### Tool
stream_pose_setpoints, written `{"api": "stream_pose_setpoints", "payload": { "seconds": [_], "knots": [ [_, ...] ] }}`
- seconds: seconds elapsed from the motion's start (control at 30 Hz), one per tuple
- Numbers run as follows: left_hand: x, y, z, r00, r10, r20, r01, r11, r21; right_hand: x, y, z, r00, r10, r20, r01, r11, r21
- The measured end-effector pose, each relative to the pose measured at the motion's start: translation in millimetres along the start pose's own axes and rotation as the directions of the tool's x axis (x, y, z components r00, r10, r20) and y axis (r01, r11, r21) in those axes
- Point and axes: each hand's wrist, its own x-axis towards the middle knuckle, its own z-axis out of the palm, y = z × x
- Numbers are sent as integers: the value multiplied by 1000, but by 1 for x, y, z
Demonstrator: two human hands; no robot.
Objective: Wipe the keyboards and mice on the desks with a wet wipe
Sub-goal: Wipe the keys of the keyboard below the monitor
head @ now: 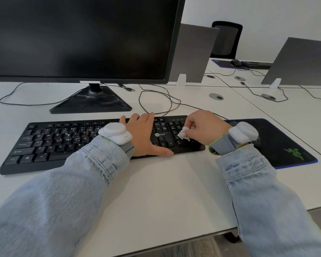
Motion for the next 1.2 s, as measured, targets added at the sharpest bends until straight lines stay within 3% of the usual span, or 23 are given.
{"api": "stream_pose_setpoints", "payload": {
  "seconds": [0.13, 0.27, 0.37, 0.5, 0.57, 0.67, 0.73, 0.83, 1.0, 1.1, 1.2],
  "knots": [
    [1, -2, 0, 1000, 7, 11, -7, 1000, 6, -3, 6, -4, 993, 57, -107, -59, 998, -16],
    [0, 0, 0, 1000, 0, -5, 0, 1000, 7, -4, -8, 2, 990, -46, -135, 68, 985, 157],
    [0, 0, 2, 1000, -10, -19, 11, 1000, 10, -4, -18, 10, 988, -132, -76, 143, 977, 161],
    [1, -1, 2, 1000, -8, -12, 9, 1000, 7, -6, -4, 1, 998, -58, -12, 59, 997, 55],
    [1, -2, 1, 1000, -6, 4, 6, 1000, 2, -9, 5, -5, 998, 2, -57, -2, 1000, 1],
    [1, -1, 1, 1000, -5, 14, 5, 1000, 7, -16, -1, -2, 988, 5, -154, 17, 990, 142],
    [0, 0, 2, 1000, -9, -10, 9, 1000, 16, -24, -14, 7, 989, -64, -132, 90, 975, 204],
    [0, 0, 2, 1000, -11, -25, 11, 1000, 12, -33, -17, 13, 994, -70, -81, 80, 987, 137],
    [1, -2, 6, 999, -6, -51, 6, 1000, -4, -38, 10, 4, 986, 98, -136, -94, 995, 39],
    [2, -2, 6, 1000, -2, -25, 2, 1000, 0, -42, 21, 6, 962, 163, -220, -151, 986, 68],
    [3, -1, 5, 1000, -3, -25, 3, 1000, 11, -47, 19, 13, 972, 116, -202, -85, 984, 158]
  ]
}}
